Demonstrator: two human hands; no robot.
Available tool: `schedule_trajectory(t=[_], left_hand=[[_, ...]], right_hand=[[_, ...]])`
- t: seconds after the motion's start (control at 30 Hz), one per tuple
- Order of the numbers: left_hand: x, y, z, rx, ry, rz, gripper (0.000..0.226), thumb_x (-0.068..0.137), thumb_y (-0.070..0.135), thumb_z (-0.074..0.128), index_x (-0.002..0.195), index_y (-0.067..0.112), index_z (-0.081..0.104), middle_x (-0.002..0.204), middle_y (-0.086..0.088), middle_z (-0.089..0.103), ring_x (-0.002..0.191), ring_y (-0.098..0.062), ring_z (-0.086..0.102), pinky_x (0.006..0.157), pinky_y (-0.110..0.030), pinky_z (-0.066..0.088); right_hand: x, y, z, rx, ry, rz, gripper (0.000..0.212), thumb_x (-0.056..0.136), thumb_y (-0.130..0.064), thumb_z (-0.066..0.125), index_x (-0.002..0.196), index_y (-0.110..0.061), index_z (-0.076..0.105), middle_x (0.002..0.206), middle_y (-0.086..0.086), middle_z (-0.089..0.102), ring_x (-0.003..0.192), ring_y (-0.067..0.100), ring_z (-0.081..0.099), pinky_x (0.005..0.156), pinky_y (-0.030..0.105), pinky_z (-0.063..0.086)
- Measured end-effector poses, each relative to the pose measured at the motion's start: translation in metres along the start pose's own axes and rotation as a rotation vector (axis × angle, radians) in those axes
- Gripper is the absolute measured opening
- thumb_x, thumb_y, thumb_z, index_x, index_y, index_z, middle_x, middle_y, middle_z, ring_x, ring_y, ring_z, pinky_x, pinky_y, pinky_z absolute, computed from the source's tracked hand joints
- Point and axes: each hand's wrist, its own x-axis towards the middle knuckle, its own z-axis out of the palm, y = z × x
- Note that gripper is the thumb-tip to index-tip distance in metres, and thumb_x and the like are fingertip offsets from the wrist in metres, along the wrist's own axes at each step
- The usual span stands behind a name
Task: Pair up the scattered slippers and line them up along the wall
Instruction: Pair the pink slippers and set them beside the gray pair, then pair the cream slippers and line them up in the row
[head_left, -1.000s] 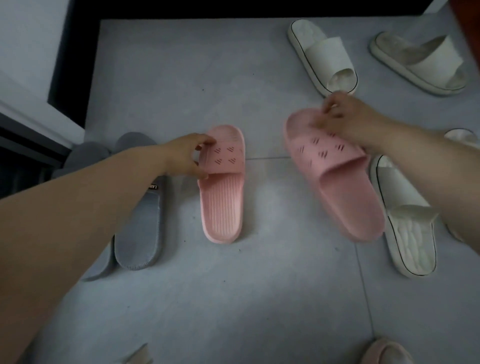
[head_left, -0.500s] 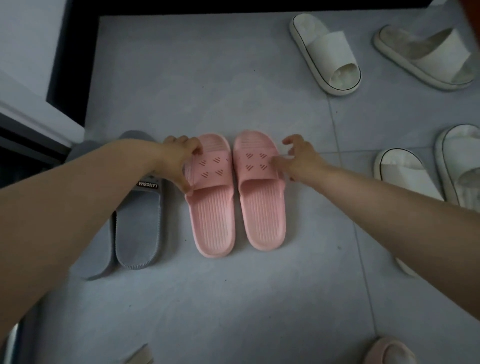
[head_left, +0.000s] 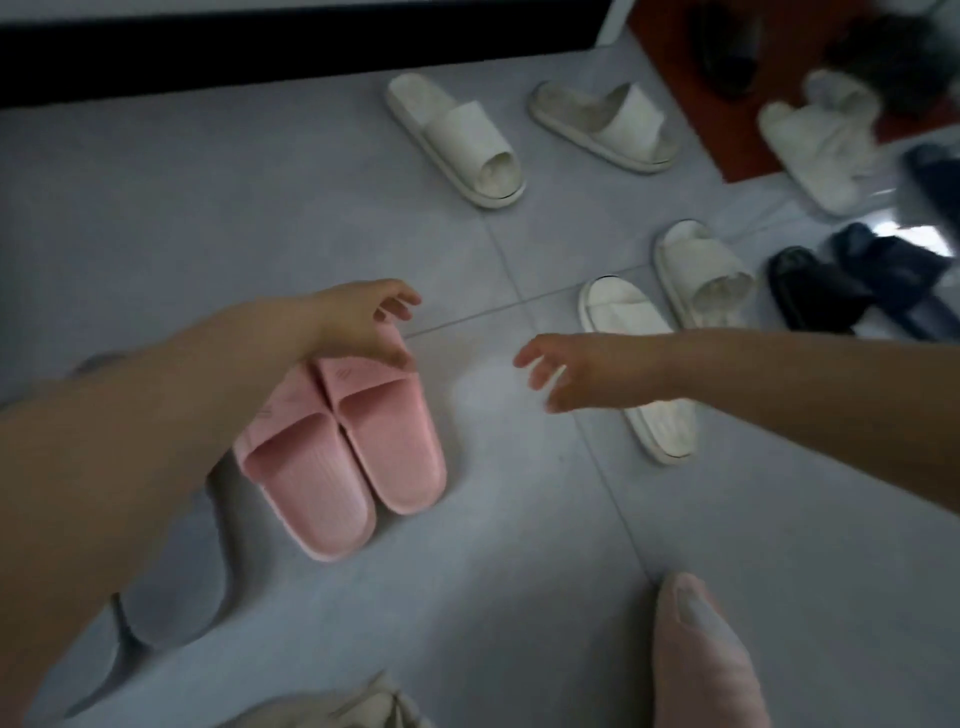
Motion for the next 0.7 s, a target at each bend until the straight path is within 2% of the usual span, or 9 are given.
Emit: schedule_trajectory(t=[0.07,0.13,0.2,0.27,0.4,0.47,0.57,0.63,0.7], left_hand=[[-0.001,0.015,0.004,-0.021,-0.023,0.032,0.072,0.065,0.015,0.08,0.128,0.017,0.044,0.122,-0.004,0.055,0.115,-0.023,0.051,0.098,-0.032,0.041],[-0.001,0.033,0.007,-0.031,-0.069,0.061,0.072,0.067,0.014,0.079,0.129,0.016,0.043,0.124,-0.006,0.054,0.115,-0.024,0.051,0.096,-0.029,0.041],[0.003,0.052,0.007,-0.036,-0.083,0.087,0.073,0.067,0.017,0.079,0.13,0.017,0.042,0.123,-0.003,0.054,0.111,-0.02,0.05,0.092,-0.026,0.039],[0.011,0.07,0.007,-0.023,-0.066,0.104,0.075,0.066,0.022,0.08,0.131,0.02,0.041,0.119,0.002,0.053,0.108,-0.016,0.049,0.092,-0.026,0.039],[0.038,0.1,0.019,-0.015,-0.025,0.066,0.076,0.066,0.027,0.08,0.131,0.021,0.04,0.117,0.004,0.055,0.106,-0.014,0.051,0.091,-0.026,0.041],[0.055,0.116,0.034,0.032,-0.036,0.02,0.074,0.067,0.028,0.078,0.13,0.02,0.04,0.119,0.002,0.056,0.104,-0.014,0.051,0.091,-0.025,0.041],[0.08,0.142,0.072,0.046,-0.07,-0.065,0.076,0.07,0.03,0.076,0.134,0.021,0.036,0.129,0.003,0.052,0.105,-0.014,0.051,0.094,-0.025,0.041],[0.098,0.161,0.106,0.018,-0.076,-0.14,0.084,0.071,0.032,0.075,0.139,0.021,0.028,0.137,0.001,0.044,0.113,-0.018,0.052,0.097,-0.027,0.041],[0.117,0.177,0.135,-0.03,-0.038,-0.248,0.089,0.071,0.032,0.076,0.142,0.02,0.023,0.14,-0.004,0.038,0.117,-0.024,0.052,0.099,-0.033,0.043]], right_hand=[[-0.045,0.021,-0.035,-0.043,0.032,0.113,0.041,0.083,-0.01,0.065,0.12,-0.016,0.05,0.106,0.005,0.062,0.084,0.015,0.062,0.076,0.018,0.051],[-0.084,0.044,-0.06,-0.105,0.14,0.237,0.034,0.086,-0.013,0.06,0.119,-0.019,0.054,0.114,0.007,0.063,0.083,0.008,0.058,0.07,0.01,0.045],[-0.106,0.074,-0.073,-0.177,0.192,0.323,0.034,0.089,-0.015,0.054,0.123,-0.018,0.054,0.121,0.006,0.06,0.097,0.014,0.056,0.082,0.021,0.042],[-0.11,0.1,-0.074,-0.191,0.135,0.368,0.037,0.089,-0.018,0.056,0.126,-0.02,0.051,0.12,0.005,0.06,0.106,0.021,0.057,0.088,0.026,0.042],[-0.079,0.146,-0.079,-0.292,0.036,0.267,0.047,0.087,-0.017,0.059,0.131,-0.018,0.043,0.107,-0.005,0.059,0.089,0.007,0.053,0.082,0.014,0.041],[-0.058,0.166,-0.084,-0.343,0.0,0.172,0.058,0.087,-0.019,0.059,0.138,-0.014,0.031,0.101,-0.002,0.056,0.082,0.007,0.049,0.076,0.014,0.041],[-0.014,0.189,-0.093,-0.387,0.025,0.014,0.082,0.081,-0.029,0.066,0.143,-0.016,0.015,0.124,0.006,0.045,0.092,0.009,0.04,0.068,0.015,0.034],[0.017,0.198,-0.102,-0.464,0.042,-0.082,0.104,0.072,-0.039,0.073,0.146,-0.019,0.003,0.145,0.006,0.027,0.113,0.016,0.044,0.087,0.022,0.037],[0.047,0.204,-0.106,-0.5,0.015,-0.163,0.122,0.062,-0.047,0.078,0.147,-0.022,-0.006,0.155,0.002,0.009,0.139,0.021,0.022,0.109,0.031,0.026]])
